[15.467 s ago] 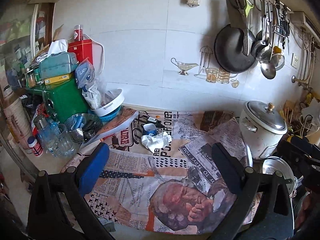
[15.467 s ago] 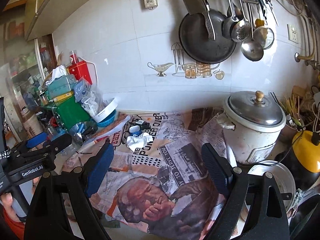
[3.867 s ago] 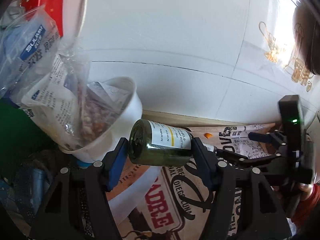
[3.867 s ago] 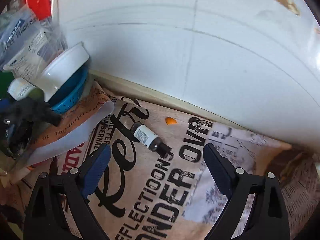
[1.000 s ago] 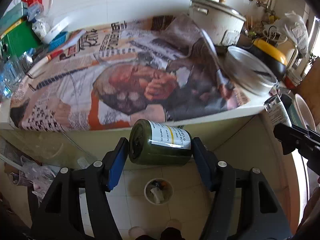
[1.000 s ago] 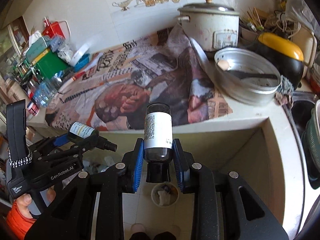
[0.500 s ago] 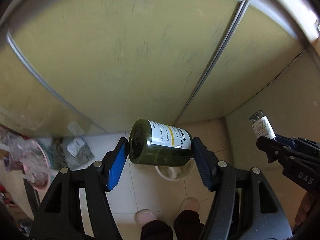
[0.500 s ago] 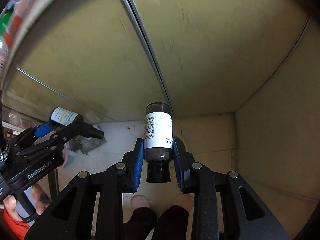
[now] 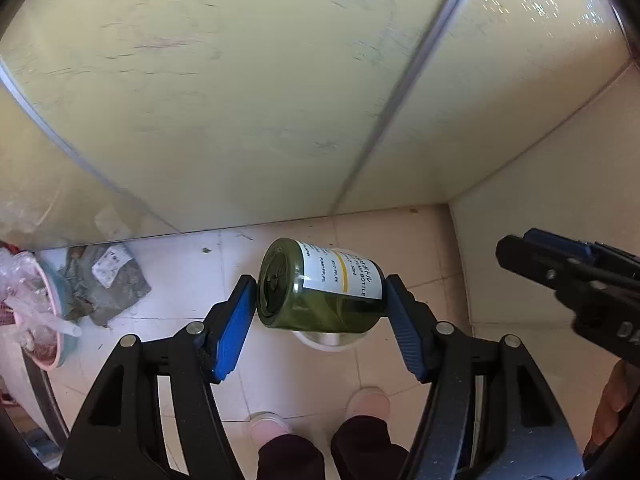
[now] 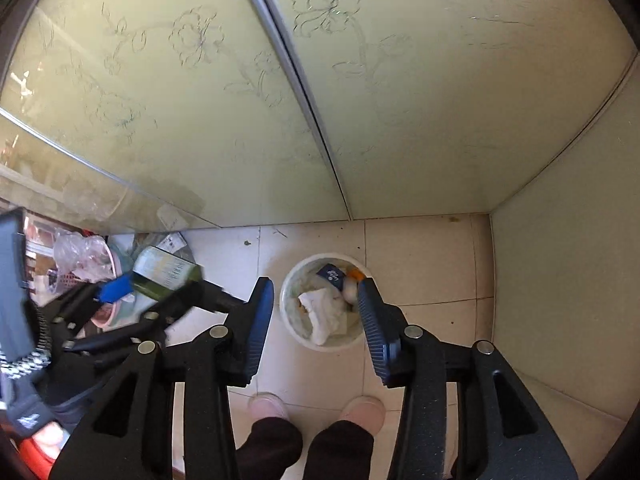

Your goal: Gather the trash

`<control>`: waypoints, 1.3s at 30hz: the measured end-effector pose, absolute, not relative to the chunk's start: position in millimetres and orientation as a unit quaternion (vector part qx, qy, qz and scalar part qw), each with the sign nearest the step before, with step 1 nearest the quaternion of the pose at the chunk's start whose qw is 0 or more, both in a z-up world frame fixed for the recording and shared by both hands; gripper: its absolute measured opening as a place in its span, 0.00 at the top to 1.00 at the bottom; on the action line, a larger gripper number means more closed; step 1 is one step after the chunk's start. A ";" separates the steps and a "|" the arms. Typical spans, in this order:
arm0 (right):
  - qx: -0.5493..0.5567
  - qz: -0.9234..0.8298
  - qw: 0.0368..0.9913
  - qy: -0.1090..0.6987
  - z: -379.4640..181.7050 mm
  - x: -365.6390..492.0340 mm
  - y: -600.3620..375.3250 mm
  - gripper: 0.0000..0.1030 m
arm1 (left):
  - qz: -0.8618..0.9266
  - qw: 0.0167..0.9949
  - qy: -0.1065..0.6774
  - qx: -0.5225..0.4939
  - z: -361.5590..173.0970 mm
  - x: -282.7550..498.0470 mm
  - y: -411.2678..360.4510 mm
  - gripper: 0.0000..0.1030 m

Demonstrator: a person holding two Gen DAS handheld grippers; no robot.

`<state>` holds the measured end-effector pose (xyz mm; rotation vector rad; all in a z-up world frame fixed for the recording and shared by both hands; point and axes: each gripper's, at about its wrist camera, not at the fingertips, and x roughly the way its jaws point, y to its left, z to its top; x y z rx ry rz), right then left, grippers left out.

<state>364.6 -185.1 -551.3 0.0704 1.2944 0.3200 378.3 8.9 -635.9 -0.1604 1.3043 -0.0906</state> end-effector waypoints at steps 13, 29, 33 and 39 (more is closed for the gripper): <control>0.045 0.138 0.799 0.583 -468.2 373.9 -204.8 0.61 | -0.032 0.768 0.637 -0.058 -569.4 381.0 -15.0 0.36; 0.023 0.173 0.910 0.375 -132.0 293.8 -242.9 0.61 | -0.019 0.911 0.404 -0.078 -177.4 309.9 -2.6 0.36; 0.033 0.176 0.940 0.290 -71.1 244.2 -226.5 0.61 | -0.041 0.945 0.316 -0.079 -94.0 265.7 13.7 0.36; 0.043 0.179 0.963 0.197 -18.0 172.7 -184.3 0.61 | -0.051 0.976 0.202 -0.065 -8.1 178.2 27.4 0.19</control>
